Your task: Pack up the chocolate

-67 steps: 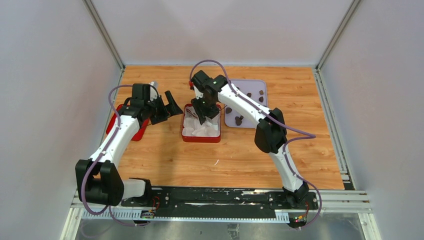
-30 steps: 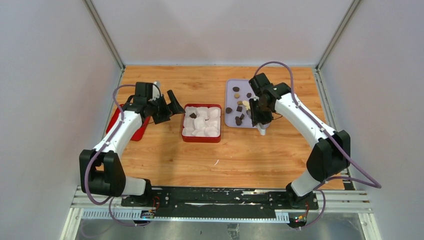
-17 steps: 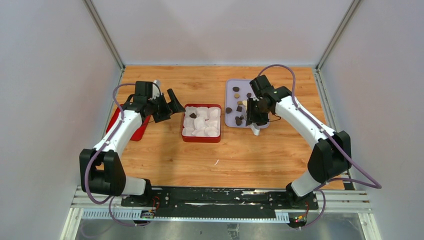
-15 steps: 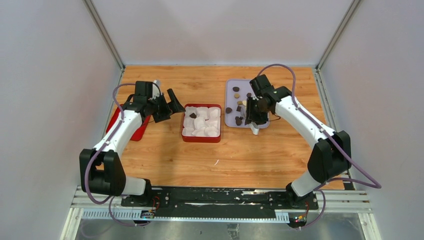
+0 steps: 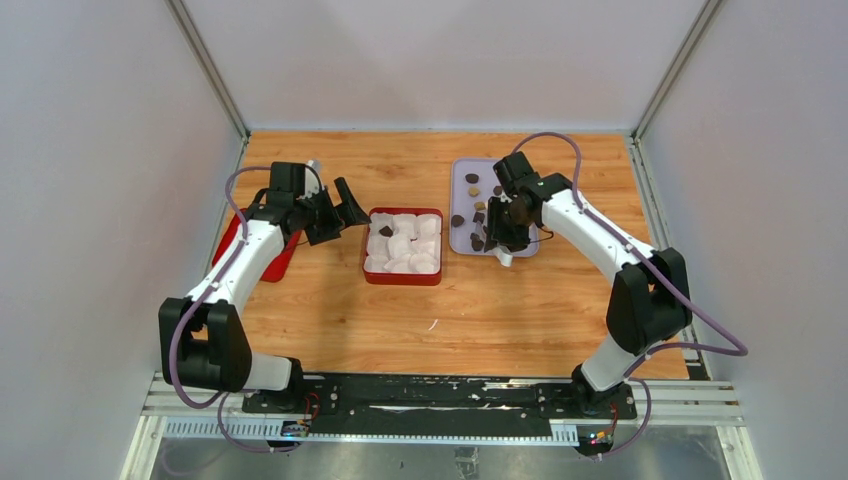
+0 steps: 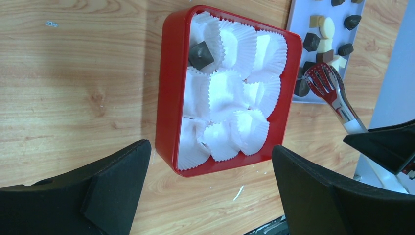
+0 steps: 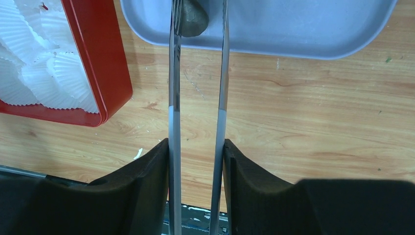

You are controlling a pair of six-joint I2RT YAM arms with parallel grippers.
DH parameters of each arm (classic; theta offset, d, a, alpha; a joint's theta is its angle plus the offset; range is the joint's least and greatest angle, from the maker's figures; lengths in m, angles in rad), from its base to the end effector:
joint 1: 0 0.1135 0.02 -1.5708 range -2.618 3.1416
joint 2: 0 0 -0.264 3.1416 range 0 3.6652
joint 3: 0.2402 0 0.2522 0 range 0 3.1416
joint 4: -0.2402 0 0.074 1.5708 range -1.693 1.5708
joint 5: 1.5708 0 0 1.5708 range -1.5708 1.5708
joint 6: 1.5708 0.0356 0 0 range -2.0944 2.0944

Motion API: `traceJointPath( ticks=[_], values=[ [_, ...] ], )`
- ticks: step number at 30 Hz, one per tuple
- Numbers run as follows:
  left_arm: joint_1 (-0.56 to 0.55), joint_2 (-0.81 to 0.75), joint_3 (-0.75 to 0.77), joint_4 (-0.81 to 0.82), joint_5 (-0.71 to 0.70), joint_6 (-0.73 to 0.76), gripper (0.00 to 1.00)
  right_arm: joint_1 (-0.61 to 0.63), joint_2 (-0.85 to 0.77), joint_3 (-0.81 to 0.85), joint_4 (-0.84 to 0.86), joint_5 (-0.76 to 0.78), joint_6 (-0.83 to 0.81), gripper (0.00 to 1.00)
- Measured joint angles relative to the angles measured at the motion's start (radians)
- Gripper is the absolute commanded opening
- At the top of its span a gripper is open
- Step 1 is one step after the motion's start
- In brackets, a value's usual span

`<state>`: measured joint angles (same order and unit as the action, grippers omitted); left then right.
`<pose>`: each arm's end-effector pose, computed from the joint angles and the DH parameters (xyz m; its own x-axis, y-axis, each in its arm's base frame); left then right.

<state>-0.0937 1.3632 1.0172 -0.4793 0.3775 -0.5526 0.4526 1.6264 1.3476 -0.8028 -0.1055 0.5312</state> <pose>0.2865 -0.0401 0.2665 -0.7990 -0.4150 -0.4352 -0.0981 0.8039 -0.5866 0.3024 0.1512 0.2708 -0.9273 0.1093 -0.3581 -0.0112 0.9480 0.3182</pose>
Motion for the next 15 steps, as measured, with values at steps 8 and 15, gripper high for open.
traceJointPath(
  ticks=[8, 15],
  values=[
    [0.000, 0.003, 0.000, 0.003, 0.000, 0.000, 1.00, 0.000, 0.005, -0.006, 0.003, 0.014, 0.001, 0.33],
    [0.000, 0.016, 0.000, 0.006, 0.000, 0.000, 1.00, 0.000, 0.023, -0.006, 0.004, 0.037, 0.000, 0.00]
  ],
)
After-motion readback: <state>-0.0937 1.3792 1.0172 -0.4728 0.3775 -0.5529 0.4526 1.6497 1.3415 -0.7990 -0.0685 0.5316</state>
